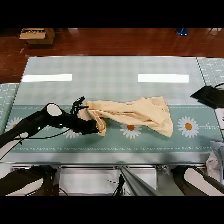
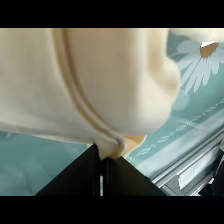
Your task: Fold the shirts.
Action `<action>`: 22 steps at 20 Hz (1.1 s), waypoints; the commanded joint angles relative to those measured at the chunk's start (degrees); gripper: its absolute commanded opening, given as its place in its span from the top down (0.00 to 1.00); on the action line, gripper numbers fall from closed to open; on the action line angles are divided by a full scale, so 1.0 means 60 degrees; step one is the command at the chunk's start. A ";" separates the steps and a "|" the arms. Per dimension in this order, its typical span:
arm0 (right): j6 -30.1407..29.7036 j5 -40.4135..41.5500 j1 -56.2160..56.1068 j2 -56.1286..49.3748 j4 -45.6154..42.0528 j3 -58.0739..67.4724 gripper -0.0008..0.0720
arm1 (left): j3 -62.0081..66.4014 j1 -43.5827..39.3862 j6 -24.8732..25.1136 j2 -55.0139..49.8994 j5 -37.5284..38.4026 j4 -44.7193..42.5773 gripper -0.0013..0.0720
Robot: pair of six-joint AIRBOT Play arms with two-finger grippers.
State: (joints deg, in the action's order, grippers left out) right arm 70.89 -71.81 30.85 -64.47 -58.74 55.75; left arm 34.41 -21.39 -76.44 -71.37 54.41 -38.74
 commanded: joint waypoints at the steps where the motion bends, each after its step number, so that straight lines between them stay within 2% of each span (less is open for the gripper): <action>1: -0.0291 -0.0084 0.0007 0.0000 0.0164 -0.1636 0.24 | 0.0004 -0.0007 0.0357 0.0124 0.0364 0.0029 0.96; 2: -0.0517 -0.0084 0.0007 0.0000 0.0324 -0.2193 0.23 | 0.0004 -0.0007 0.0382 0.0189 0.0368 0.0029 0.96; 3: -0.0692 -0.0084 0.0007 0.0000 0.0331 -0.2688 0.17 | 0.0004 -0.0007 0.0379 0.0240 0.0372 0.0029 0.96; 5: -0.1082 -0.0066 0.0007 0.0000 0.0211 -0.3348 0.17 | 0.0004 -0.0007 0.0382 0.0306 0.0382 0.0033 0.96; 11: -0.1086 0.0095 0.0000 0.0000 0.0404 -0.4313 0.19 | 0.0015 -0.0007 0.0382 0.0306 0.0466 0.0033 0.96; 15: -0.1089 0.0860 -0.0004 0.0000 0.0739 -0.5202 0.22 | 0.0095 -0.0007 0.0393 0.0306 0.0437 0.0033 0.96; 16: -0.1122 0.1115 -0.0004 0.0000 0.1016 -0.5373 0.33 | 0.0146 -0.0007 0.0408 0.0306 0.0437 0.0036 0.96; 17: -0.1315 0.1362 -0.0004 0.0000 0.1424 -0.5486 0.40 | 0.0211 -0.0007 0.0426 0.0306 0.0437 0.0033 0.96; 18: -0.1719 0.1439 -0.0004 0.0000 0.1840 -0.5501 0.57 | 0.0284 -0.0007 0.0426 0.0306 0.0437 0.0033 0.96; 19: -0.2138 0.1392 0.0000 0.0000 0.2422 -0.5490 0.80 | 0.0382 -0.0007 0.0430 0.0306 0.0441 0.0033 0.96; 20: -0.2532 0.1133 0.0000 0.0007 0.2922 -0.5402 0.95 | 0.0528 -0.0007 0.0463 0.0324 0.0448 0.0033 0.96; 22: -0.3355 0.0098 0.0004 0.0091 0.3792 -0.4921 0.95 | 0.1009 0.0066 0.0463 0.0586 0.0481 0.0033 0.96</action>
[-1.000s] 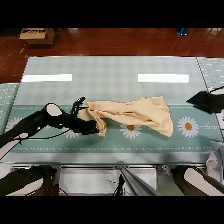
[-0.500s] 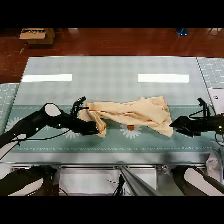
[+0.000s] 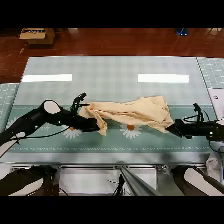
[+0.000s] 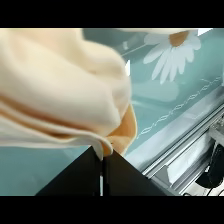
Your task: Fold the shirts.
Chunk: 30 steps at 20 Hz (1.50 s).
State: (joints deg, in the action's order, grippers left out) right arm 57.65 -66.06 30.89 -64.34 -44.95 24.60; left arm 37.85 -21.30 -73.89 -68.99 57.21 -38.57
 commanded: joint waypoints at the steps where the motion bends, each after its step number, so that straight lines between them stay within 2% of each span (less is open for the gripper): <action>1: -0.1271 -0.1326 -0.0007 0.0182 0.1949 0.0663 0.95 | 0.0834 0.0171 0.0113 0.0470 0.0084 -0.0004 0.96; 4: -0.1268 -0.1574 -0.0007 0.1140 0.3588 0.2069 0.95 | 0.2521 0.0987 0.0208 0.1734 0.0437 -0.0004 0.96; 7: -0.0874 -0.1067 0.0000 0.2306 0.4244 0.4087 0.95 | 0.4626 0.2561 0.0208 0.3147 0.0470 -0.0007 0.96; 12: 0.0790 0.0678 0.0000 0.3683 0.3825 0.7238 0.95 | 0.7344 0.5756 0.0204 0.4619 0.0481 -0.0011 0.96; 15: 0.1971 0.0820 0.0000 0.4193 0.2652 0.8360 0.95 | 0.7821 0.7060 0.0208 0.5227 0.0692 -0.0011 0.96; 19: 0.3118 -0.0827 0.0000 0.4626 0.1100 0.9169 0.95 | 0.7836 0.7315 0.0186 0.5774 0.1366 -0.0149 0.96; 22: 0.3428 -0.1614 0.0000 0.5191 0.0882 0.9275 0.95 | 0.7836 0.7315 -0.0244 0.6120 0.1843 -0.0153 0.96; 25: 0.3639 -0.1632 0.0000 0.5686 0.0568 0.9592 0.95 | 0.7858 0.7315 -0.0339 0.6430 0.2157 -0.0160 0.96; 30: 0.4120 -0.0845 0.0000 0.5464 -0.1220 1.1358 0.95 | 0.7843 0.7315 -0.0998 0.6441 0.3497 -0.0637 0.96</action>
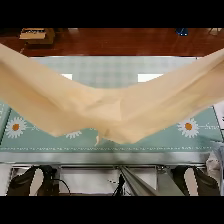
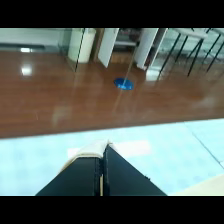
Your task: Fold the shirts.
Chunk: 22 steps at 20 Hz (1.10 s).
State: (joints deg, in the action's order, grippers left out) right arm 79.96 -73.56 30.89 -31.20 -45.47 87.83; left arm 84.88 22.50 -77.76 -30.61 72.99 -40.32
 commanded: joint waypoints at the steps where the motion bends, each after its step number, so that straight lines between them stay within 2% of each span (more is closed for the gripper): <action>1: 0.0444 0.0437 0.0000 -0.0280 -0.1373 0.1104 0.95 | -0.0073 0.0015 -0.0656 0.0033 0.1013 -0.0656 0.96; 5: 0.0525 0.0200 0.0000 -0.1880 -0.1279 0.1483 0.96 | -0.1366 0.0000 -0.1035 0.0036 0.1647 -0.0845 0.96; 9: 0.0106 -0.0004 -0.0011 -0.4065 0.0525 0.1483 0.95 | -0.4102 -0.0393 -0.1016 0.0062 0.1778 -0.0812 0.96; 11: -0.0022 0.0004 -0.0124 -0.5162 0.0787 0.1483 0.95 | -0.5730 -0.0699 -0.1005 0.0029 0.1395 -0.0787 0.96; 16: -0.0240 0.0393 -0.2197 -0.7726 -0.1180 0.1479 0.95 | -0.8936 -0.1665 -0.1016 0.0000 -0.0863 -0.0783 0.96; 19: -0.0226 0.1537 -0.3184 -0.9140 -0.2098 0.1483 0.95 | -0.9588 -0.1789 -0.1016 -0.0208 -0.1606 -0.0787 0.96; 22: 0.0018 0.2248 -0.3617 -1.0251 -0.2091 0.1479 0.95 | -0.9650 -0.1789 -0.0987 -0.0663 -0.2014 -0.0790 0.96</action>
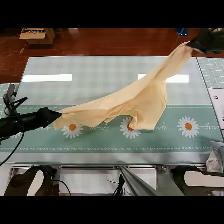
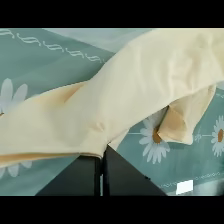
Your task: Fold the shirts.
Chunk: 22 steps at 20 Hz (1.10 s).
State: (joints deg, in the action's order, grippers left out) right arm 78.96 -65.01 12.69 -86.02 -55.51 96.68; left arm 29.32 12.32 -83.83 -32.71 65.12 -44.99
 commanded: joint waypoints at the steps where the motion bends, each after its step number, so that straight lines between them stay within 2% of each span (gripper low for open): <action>1: 0.0299 0.0954 -0.0685 -0.1453 -0.0415 0.0004 0.95 | -0.0390 -0.0091 0.0033 -0.0532 -0.0885 -0.0015 0.96; 7: 0.0379 0.0845 -0.1115 -0.2583 -0.0408 0.0004 0.95 | -0.0390 -0.0091 0.0135 -0.2455 -0.2696 -0.0007 0.96; 8: 0.0372 0.0790 -0.1122 -0.2568 -0.0408 0.0007 0.90 | -0.0390 -0.0091 0.0135 -0.2812 -0.2809 -0.0011 0.96; 10: 0.0186 0.0350 -0.1038 -0.2452 -0.0146 0.0007 0.52 | -0.0386 -0.0091 0.0142 -0.3439 -0.2932 -0.0007 0.96; 11: -0.0062 0.0073 -0.0929 -0.2328 -0.0084 0.0007 0.45 | -0.0382 -0.0091 0.0164 -0.3654 -0.3020 -0.0007 0.96; 14: -0.0357 -0.0947 -0.0415 -0.1705 -0.0095 0.0007 0.45 | -0.0215 -0.0055 0.1242 -0.3803 -0.3297 -0.0011 0.95; 15: -0.0572 -0.1373 -0.0193 -0.1446 -0.0149 0.0007 0.45 | -0.0022 0.0055 0.1588 -0.3803 -0.3228 -0.0011 0.88; 17: -0.0790 -0.2058 0.0229 -0.0962 -0.0809 0.0007 0.45 | 0.0597 0.0506 0.2295 -0.3796 -0.2583 -0.0026 0.49; 18: -0.0787 -0.2339 0.0437 -0.0750 -0.1399 0.0007 0.45 | 0.0976 0.0838 0.2412 -0.3796 -0.2076 -0.0109 0.45; 19: -0.0783 -0.2594 0.0616 -0.0597 -0.1945 0.0004 0.45 | 0.1388 0.1242 0.2404 -0.3796 -0.1428 -0.0324 0.45; 22: -0.0659 -0.2871 0.1275 -0.0397 -0.2127 0.0004 0.45 | 0.1767 0.2211 0.2401 -0.3810 0.0368 -0.1840 0.45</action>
State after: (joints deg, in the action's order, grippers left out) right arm 75.20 -78.37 16.97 -90.17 -64.82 96.68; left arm 37.17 20.80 -71.13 -55.33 57.06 -48.80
